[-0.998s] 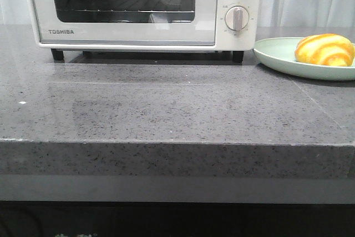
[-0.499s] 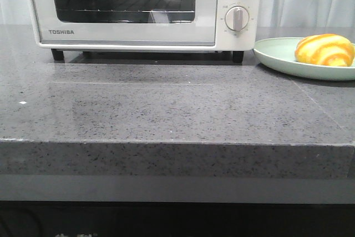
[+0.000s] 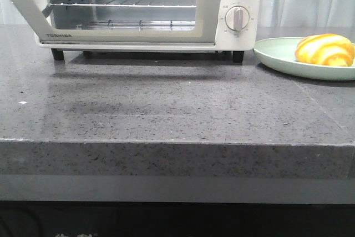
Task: Put bread in oven
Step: 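Pull the oven door down and open with the left gripper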
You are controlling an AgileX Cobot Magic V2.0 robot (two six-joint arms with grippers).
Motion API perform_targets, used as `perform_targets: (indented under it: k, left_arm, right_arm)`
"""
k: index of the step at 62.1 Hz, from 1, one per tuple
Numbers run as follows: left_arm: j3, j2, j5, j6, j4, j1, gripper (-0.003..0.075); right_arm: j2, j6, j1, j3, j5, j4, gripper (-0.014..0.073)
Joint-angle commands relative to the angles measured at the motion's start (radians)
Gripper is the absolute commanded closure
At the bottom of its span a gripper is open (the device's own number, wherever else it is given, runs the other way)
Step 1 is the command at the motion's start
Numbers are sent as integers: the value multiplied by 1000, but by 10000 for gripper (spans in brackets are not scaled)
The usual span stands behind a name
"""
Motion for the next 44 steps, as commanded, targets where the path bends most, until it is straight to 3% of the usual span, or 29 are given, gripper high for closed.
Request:
perform_targets:
  k: [1,11,20,30,44]
  left_arm:
    - [-30,-112,19,-2,24,-1,738]
    - [-10,-250,169,-88,149,-1,738]
    - [90,-368,210,-236,329,-1,738]
    - [186,-459,214,-248,339,-1,738]
    - [205,-483,212,-248,339,-1,738]
  right_arm:
    - [9,-10,-5,-34,-62,4,25]
    - [29,-9,-5,-56,-57,20,27]
    - [126,-9,-5,-135,19,43,27]
    - [285,-9,-5,-255,158,48,27]
    - [529,-9,-5,-372,236,82,27]
